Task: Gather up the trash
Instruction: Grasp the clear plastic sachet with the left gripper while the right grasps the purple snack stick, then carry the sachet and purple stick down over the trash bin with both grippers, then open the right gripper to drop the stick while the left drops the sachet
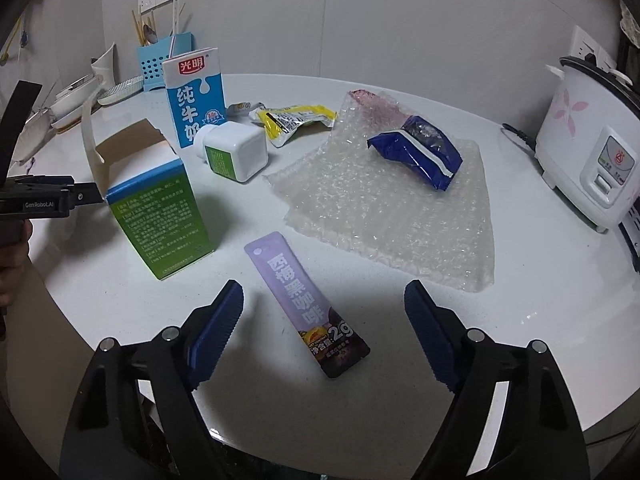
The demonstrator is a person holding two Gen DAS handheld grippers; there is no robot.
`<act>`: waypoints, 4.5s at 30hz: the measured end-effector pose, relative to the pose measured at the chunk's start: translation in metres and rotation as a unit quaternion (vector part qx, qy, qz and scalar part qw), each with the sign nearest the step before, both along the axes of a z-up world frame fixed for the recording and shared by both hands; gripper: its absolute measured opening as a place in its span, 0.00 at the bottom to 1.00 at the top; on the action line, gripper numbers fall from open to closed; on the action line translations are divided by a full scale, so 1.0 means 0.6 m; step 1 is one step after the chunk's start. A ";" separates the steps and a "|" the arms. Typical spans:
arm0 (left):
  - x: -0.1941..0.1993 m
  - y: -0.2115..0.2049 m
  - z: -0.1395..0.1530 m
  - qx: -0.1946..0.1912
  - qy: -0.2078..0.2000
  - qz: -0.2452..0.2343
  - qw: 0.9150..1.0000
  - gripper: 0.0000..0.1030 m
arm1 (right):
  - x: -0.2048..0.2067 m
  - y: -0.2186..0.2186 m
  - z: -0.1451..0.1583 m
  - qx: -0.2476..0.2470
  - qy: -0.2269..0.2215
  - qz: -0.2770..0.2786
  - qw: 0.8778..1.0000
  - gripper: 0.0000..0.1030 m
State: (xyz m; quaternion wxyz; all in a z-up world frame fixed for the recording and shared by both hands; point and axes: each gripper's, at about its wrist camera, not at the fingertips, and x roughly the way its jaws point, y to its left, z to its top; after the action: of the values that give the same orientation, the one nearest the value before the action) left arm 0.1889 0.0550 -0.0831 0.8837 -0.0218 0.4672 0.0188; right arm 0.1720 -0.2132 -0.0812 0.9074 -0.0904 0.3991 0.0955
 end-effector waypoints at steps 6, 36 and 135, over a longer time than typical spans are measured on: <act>0.013 -0.007 -0.013 0.009 0.023 0.022 0.999 0.81 | 0.009 -0.005 -0.016 0.014 0.026 -0.002 1.000 0.59; -0.055 -0.005 0.025 0.009 -0.018 0.037 0.999 0.19 | -0.025 0.002 0.003 0.026 0.016 -0.013 0.999 0.15; -0.402 -0.232 -0.374 -0.076 0.026 -0.099 0.992 0.19 | -0.335 -0.078 -0.339 0.080 0.038 -0.070 0.994 0.87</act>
State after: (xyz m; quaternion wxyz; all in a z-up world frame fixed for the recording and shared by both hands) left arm -0.0522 -0.0843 -0.3077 0.8646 -0.0417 0.4899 -0.1037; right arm -0.0293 -0.2600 -0.2844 0.9002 0.0142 0.4299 0.0671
